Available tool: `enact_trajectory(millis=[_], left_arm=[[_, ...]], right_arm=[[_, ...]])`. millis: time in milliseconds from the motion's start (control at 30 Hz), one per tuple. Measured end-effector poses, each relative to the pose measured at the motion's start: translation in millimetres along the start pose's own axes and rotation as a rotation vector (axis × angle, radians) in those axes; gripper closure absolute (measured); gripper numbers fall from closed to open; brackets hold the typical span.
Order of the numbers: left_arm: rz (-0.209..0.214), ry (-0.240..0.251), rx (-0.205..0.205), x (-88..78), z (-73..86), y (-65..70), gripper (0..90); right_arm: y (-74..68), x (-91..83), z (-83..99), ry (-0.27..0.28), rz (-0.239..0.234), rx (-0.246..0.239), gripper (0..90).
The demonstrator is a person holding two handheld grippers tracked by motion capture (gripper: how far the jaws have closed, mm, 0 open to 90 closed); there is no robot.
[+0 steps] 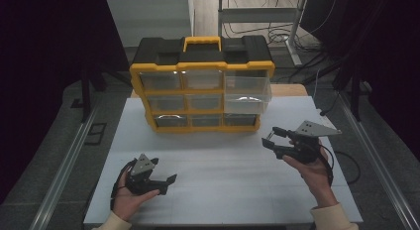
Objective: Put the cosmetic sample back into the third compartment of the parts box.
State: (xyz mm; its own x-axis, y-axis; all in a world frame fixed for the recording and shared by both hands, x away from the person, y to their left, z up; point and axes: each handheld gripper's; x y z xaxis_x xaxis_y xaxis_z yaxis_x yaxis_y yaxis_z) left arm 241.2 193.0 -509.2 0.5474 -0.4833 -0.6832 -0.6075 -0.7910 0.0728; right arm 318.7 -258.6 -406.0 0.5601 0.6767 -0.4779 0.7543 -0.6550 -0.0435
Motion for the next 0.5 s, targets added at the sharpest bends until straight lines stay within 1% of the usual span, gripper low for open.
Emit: enact_trajectory(millis=[167, 500], left_arm=[[0.002, 0.003, -0.004, 0.4, -0.1, 0.7, 11.8], [0.006, 0.009, -0.003, 0.4, -0.1, 0.2, 11.5]], right_arm=[[0.3, -6.7, -5.4, 0.021, 0.016, 0.008, 40.5], [-1.6, -15.3, -14.5, 0.047, 0.03, 0.024, 40.4]])
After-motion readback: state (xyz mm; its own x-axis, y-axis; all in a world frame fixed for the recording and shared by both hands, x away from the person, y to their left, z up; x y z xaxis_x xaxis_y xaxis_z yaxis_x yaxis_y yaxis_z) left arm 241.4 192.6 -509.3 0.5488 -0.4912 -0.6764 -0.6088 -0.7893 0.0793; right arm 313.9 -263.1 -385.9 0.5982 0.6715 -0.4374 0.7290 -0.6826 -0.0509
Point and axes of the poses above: each handheld gripper's, and its own axes: x roughly forward along the jaws, z roughly out of its underside, y roughly to its right, and after that the axes turned 6 degrees about -y, right-handed
